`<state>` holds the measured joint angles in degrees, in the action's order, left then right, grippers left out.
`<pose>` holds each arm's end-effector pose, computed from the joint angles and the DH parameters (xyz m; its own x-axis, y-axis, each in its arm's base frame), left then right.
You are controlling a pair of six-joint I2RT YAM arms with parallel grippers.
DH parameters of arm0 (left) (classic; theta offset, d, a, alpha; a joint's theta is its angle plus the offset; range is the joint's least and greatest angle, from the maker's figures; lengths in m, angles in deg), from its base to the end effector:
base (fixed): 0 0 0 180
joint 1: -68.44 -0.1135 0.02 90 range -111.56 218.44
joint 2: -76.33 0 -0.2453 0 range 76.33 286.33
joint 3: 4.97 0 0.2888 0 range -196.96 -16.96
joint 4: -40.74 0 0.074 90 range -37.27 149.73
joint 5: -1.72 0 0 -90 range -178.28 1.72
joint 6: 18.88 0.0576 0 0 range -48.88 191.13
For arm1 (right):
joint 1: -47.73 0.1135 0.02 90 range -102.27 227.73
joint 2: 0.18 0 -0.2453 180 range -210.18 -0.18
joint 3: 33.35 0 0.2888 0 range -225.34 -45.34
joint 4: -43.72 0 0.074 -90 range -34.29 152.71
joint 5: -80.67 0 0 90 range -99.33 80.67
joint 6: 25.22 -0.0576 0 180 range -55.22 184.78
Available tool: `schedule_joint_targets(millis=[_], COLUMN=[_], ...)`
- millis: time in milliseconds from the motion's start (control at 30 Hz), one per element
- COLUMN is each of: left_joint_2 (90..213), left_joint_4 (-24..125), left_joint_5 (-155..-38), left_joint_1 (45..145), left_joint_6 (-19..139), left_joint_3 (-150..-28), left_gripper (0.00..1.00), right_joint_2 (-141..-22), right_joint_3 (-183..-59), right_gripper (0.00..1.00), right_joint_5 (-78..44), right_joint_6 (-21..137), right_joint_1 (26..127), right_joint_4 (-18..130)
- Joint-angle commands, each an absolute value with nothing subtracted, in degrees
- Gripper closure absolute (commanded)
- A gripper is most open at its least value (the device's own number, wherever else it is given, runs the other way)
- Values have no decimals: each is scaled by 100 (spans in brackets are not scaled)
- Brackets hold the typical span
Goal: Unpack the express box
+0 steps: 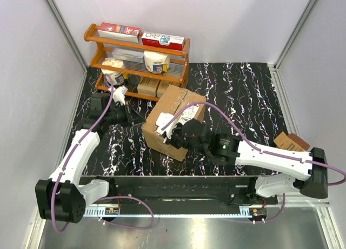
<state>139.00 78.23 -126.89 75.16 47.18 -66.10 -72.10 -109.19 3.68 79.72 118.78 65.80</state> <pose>0.2823 -0.0695 0.2487 -0.8041 -0.2245 -0.5505 0.2698 0.6873 -0.6744 0.1278 0.3322 0.3259 0.1219 -0.4185 -0.9000 -0.8494 0.4252 -0.3128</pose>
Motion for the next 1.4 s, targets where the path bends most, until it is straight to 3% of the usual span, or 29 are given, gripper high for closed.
schedule_joint_targets(millis=[0,600,1367], left_joint_2=[13908,13873,14181], left_joint_4=[7927,7927,8050], left_joint_5=[-12379,-12370,-12150], left_joint_1=[7530,7539,7530], left_joint_6=[4871,4889,4942], left_joint_3=[-6714,-6635,-6653], left_gripper=[100,100,100], right_joint_2=[-7331,-7770,-7068], right_joint_3=[-11363,-11363,-10994], right_gripper=[100,100,100], right_joint_5=[351,551,684], right_joint_6=[7876,8025,7982], right_joint_1=[11945,11945,11954], right_joint_4=[6099,6432,8032])
